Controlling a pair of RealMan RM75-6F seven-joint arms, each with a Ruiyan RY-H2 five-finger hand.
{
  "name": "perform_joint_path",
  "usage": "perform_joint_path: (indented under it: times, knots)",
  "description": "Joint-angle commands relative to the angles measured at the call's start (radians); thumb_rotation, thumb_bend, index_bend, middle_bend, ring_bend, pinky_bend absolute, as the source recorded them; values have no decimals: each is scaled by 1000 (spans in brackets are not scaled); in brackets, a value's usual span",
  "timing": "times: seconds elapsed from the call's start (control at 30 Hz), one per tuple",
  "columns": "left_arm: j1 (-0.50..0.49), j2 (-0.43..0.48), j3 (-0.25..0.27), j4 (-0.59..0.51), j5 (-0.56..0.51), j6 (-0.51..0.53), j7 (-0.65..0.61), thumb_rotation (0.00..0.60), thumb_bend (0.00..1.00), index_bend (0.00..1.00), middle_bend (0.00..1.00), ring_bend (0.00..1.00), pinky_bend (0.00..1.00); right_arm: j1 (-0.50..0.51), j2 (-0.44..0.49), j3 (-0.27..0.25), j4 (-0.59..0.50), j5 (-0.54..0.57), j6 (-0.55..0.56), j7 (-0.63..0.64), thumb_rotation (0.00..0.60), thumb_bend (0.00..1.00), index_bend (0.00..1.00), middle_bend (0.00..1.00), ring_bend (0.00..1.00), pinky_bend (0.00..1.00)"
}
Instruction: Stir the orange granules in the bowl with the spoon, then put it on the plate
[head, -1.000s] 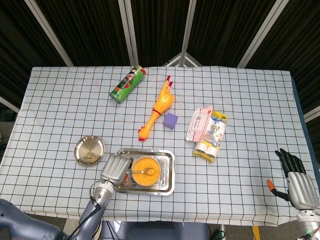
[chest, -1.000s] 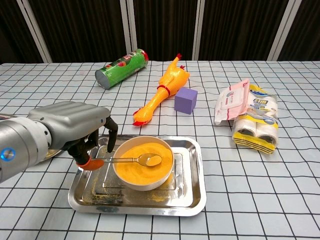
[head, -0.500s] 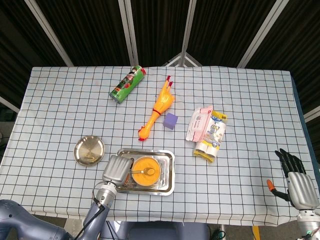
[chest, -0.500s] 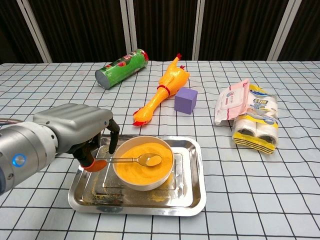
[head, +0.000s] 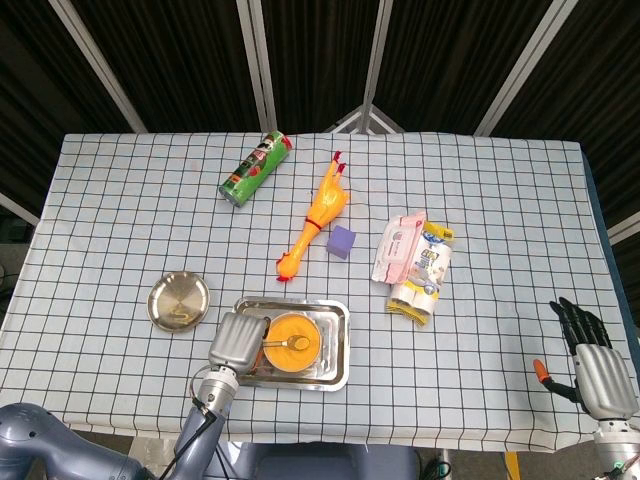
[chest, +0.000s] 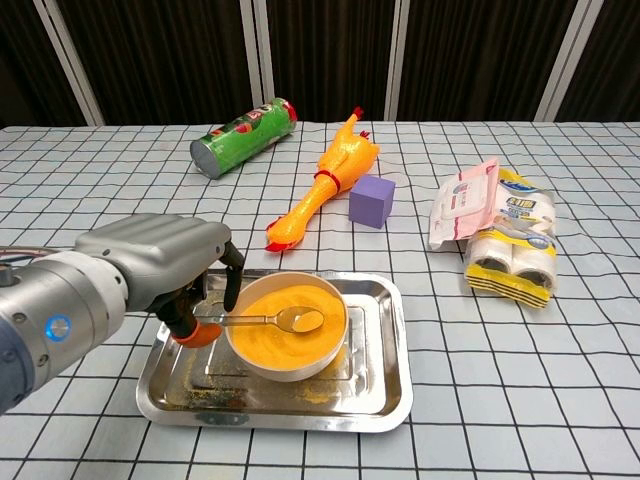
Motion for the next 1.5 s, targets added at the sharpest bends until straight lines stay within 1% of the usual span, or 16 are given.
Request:
perform_joint_path:
  times: [0.03,0.3,0.67,1.0,1.13,1.27,1.5]
  knots:
    - [1,-4,-1,2,-4,-1,2,600,507,486,968,978,957,0,0,0,0,0,1,0,600,405,0,0,0,0]
    - [4,-5,-3,4,0,2,10,600,511,486,968,978,957,-1,0,0,-1,1,0,4,600,404,0,0,0,0]
    - [6,-4,-5,5,-2,-5,14,600,570,508,973,980,957,-1,1,0,-3,2,0,5,600,404,0,0,0,0]
    - [8,0,-8,7,3,-6,15,600,581,518,975,981,957,-1,2,0,-2,2,0,7,600,404,0,0,0,0]
    - [9,2,-9,5,3,-8,16,600,570,493,973,981,957,-1,2,0,-2,1,0,7,600,404,0,0,0,0]
    - [8,9,-8,-2,3,-14,17,600,524,455,969,980,957,-1,2,0,-2,1,1,7,600,405,0,0,0,0]
    - [8,23,-6,-12,5,-18,19,600,507,450,967,980,957,-1,2,0,-2,1,0,7,600,404,0,0,0,0]
